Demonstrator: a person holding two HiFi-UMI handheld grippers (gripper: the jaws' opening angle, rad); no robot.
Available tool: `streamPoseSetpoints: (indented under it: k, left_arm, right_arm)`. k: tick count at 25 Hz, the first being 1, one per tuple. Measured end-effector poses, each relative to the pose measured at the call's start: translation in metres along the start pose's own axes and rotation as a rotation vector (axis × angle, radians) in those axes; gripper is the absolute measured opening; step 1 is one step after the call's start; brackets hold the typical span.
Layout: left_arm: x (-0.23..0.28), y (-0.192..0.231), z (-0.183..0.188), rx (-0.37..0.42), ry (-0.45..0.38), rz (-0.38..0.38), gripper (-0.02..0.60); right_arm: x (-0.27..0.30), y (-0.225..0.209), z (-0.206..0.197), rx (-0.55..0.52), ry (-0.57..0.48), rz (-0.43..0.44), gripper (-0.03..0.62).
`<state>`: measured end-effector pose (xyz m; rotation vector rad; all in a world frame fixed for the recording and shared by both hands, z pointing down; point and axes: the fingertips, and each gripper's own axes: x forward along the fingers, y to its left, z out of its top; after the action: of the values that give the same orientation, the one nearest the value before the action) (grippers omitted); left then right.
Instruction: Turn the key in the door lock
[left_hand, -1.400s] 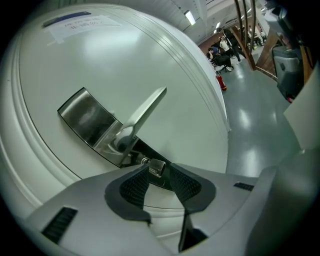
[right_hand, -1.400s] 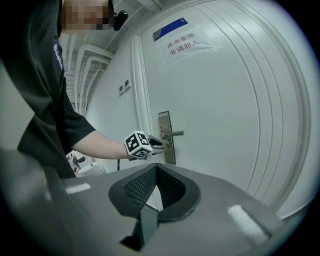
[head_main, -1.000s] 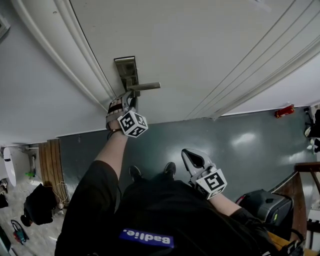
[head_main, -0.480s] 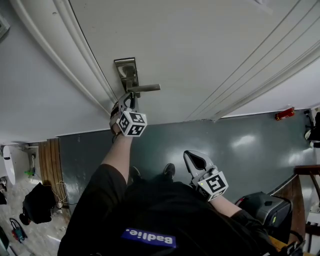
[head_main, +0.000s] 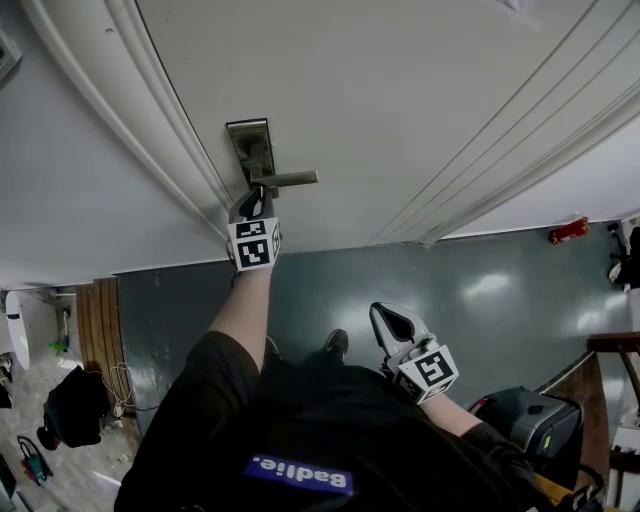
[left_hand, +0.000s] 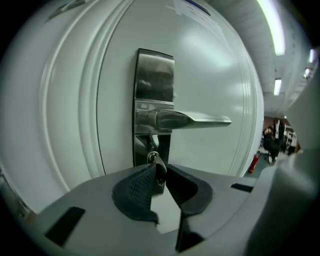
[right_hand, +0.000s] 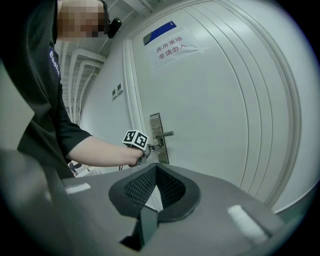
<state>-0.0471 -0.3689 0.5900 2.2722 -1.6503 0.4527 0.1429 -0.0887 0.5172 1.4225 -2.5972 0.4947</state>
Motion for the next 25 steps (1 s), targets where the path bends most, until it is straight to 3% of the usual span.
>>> streamPoseSetpoints:
  k: [3, 8, 13, 17, 20, 25]
  left_arm:
    - [-0.001, 0.001, 0.001, -0.158, -0.010, -0.026, 0.055]
    - [0.000, 0.005, -0.002, -0.493, -0.036, -0.105, 0.034]
    - [0.005, 0.001, -0.007, -0.895, -0.045, -0.268, 0.023]
    - [0.006, -0.002, -0.008, -1.159, -0.028, -0.423, 0.021]
    - [0.005, -0.004, -0.008, -1.289, -0.013, -0.526, 0.023]
    - [0.007, -0.004, -0.010, -1.421, -0.008, -0.624, 0.028]
  right_arm:
    - [-0.003, -0.004, 0.001, 0.007, -0.005, -0.008, -0.005]
    - [-0.004, -0.005, 0.002, 0.011, -0.011, -0.003, -0.005]
    - [-0.002, -0.005, 0.003, 0.014, -0.008, 0.003, -0.005]
    - [0.001, -0.005, 0.002, 0.016, -0.003, 0.005, -0.005]
    - [0.006, -0.002, 0.001, 0.026, 0.005, 0.012, -0.005]
    - [0.013, 0.002, -0.001, 0.042, 0.016, 0.015, -0.005]
